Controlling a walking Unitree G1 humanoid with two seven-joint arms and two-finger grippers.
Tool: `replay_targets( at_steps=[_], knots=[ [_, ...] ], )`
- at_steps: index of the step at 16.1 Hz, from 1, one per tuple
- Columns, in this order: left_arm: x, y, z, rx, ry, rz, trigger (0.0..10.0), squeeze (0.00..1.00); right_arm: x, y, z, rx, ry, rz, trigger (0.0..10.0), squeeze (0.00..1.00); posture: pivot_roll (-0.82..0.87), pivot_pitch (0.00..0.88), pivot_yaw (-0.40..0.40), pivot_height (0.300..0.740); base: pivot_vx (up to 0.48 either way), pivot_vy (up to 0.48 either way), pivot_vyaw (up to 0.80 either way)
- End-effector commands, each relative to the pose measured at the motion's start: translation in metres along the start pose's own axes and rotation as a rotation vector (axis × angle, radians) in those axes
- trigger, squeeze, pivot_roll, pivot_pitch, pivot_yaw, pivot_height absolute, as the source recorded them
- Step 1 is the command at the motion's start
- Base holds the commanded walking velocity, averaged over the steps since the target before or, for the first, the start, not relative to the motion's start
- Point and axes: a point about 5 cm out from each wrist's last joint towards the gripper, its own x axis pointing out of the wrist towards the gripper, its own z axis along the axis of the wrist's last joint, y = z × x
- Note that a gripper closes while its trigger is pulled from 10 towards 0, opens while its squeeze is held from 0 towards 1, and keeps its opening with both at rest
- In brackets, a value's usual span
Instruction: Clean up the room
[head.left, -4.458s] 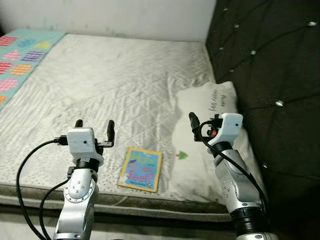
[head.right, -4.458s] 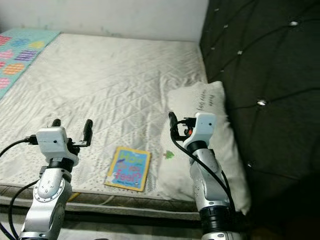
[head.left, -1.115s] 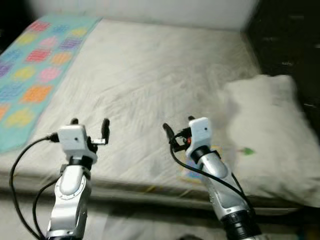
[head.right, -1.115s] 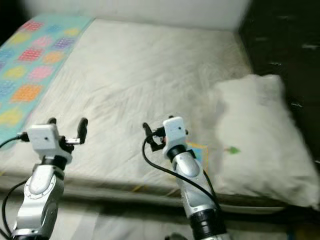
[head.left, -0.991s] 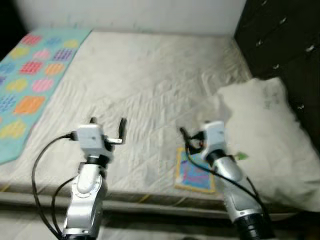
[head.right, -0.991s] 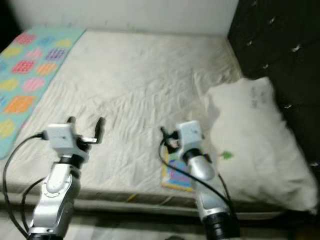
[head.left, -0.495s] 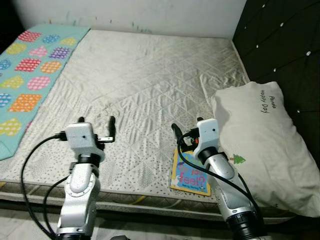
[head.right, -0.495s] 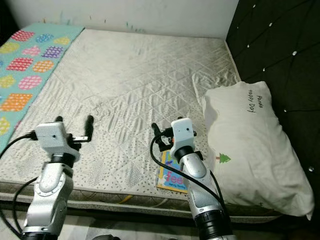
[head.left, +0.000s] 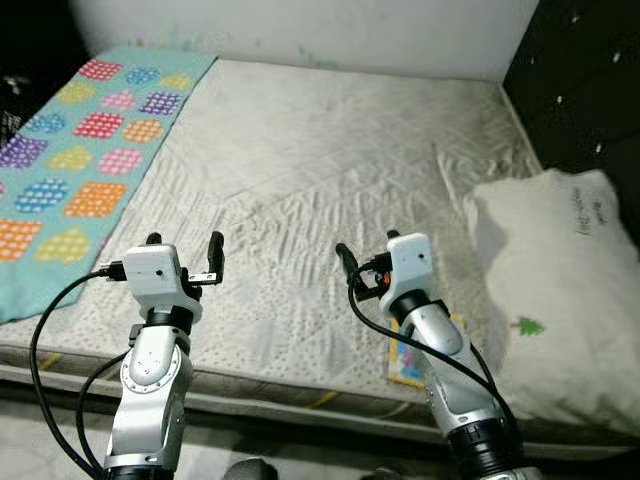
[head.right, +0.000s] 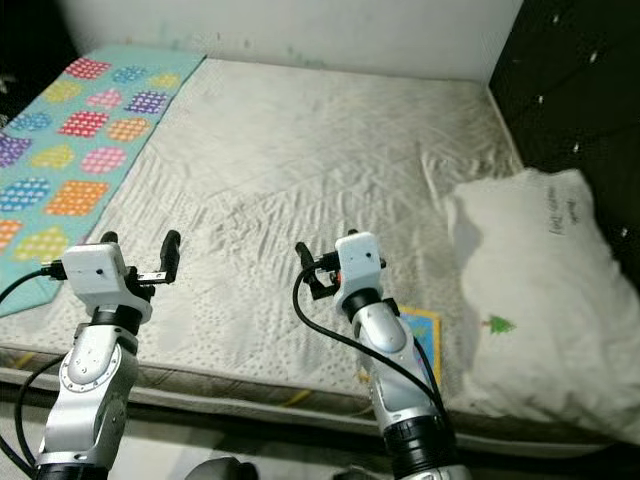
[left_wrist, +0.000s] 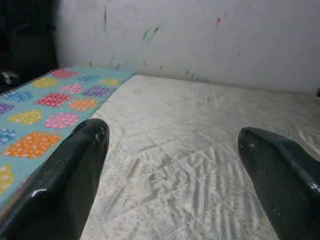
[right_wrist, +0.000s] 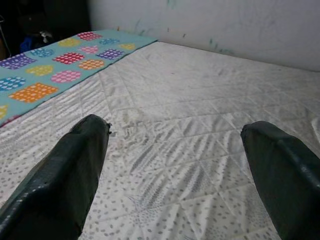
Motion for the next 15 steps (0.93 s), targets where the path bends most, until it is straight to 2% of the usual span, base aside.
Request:
replay_targets(
  at_steps=[1,10,13,15],
  knots=[
    [-0.0006,-0.0013,-0.0024,0.007,0.016,-0.005,10.0,0.0,-0.0023,-0.0043,-0.0036,-0.005,0.012,-0.014,10.0,0.0,0.08,0.112,-0.023,0.74,0.0,0.48,0.0],
    [-0.0003,0.0012,-0.0031,0.005,0.022,0.015,10.0,0.0,-0.0008,-0.004,-0.0035,-0.021,0.015,-0.007,10.0,0.0,0.08,0.121,-0.027,0.74,0.0,0.48,0.0],
    [0.0,0.0018,-0.003,0.005,0.022,0.016,10.0,0.0,-0.0003,-0.0026,-0.0039,-0.022,0.016,-0.002,10.0,0.0,0.08,0.122,-0.026,0.74,0.0,0.48,0.73],
    [0.0003,0.0014,-0.0023,0.004,0.02,0.015,10.0,0.0,-0.0003,-0.004,-0.0048,0.002,0.019,-0.013,10.0,0.0,0.08,0.121,-0.024,0.74,0.0,0.48,0.21]
  ],
)
